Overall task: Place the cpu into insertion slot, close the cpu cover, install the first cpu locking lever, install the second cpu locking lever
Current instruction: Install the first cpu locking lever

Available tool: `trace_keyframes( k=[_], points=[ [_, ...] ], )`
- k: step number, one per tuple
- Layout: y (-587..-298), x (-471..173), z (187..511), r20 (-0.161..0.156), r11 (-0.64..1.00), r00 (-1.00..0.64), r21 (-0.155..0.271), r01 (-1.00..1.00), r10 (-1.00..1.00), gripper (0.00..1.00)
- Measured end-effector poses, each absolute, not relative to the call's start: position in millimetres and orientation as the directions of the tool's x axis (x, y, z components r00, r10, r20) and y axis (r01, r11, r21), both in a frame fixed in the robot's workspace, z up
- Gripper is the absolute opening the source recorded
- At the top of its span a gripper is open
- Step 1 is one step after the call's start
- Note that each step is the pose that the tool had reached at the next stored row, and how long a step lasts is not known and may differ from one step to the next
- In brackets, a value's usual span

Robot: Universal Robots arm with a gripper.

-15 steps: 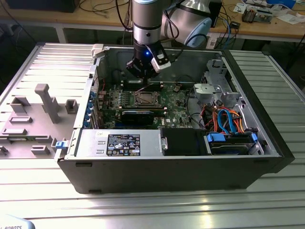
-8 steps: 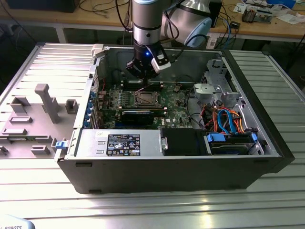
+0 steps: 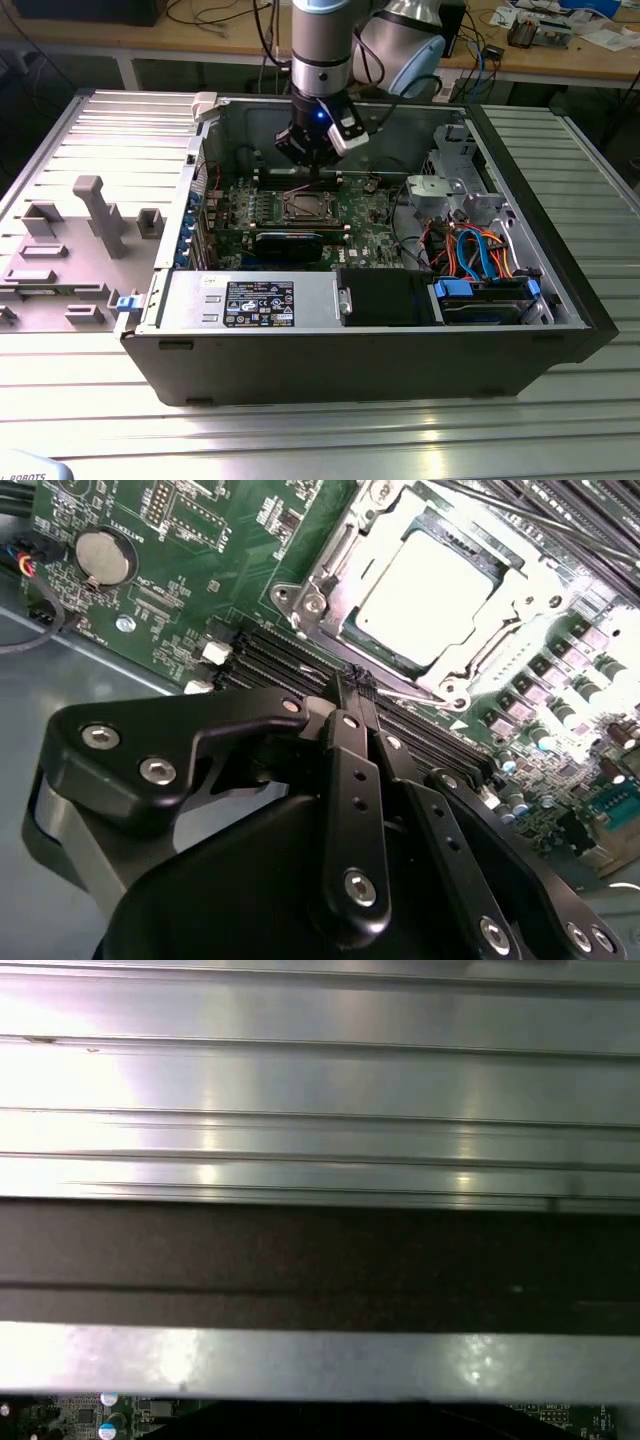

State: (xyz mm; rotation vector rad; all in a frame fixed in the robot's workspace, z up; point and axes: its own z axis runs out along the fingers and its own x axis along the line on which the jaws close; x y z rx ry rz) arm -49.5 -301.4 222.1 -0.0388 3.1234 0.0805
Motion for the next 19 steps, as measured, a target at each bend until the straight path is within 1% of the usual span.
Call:
trace_keyframes(
  k=[12, 19],
  points=[
    [-301, -45, 206, -0.018, 0.999, -1.000, 0.051, -0.002, -0.001, 0.11],
    [-301, -45, 204, -0.018, 0.999, -1.000, 0.051, 0.008, 0.009, 0.11]
  ],
)
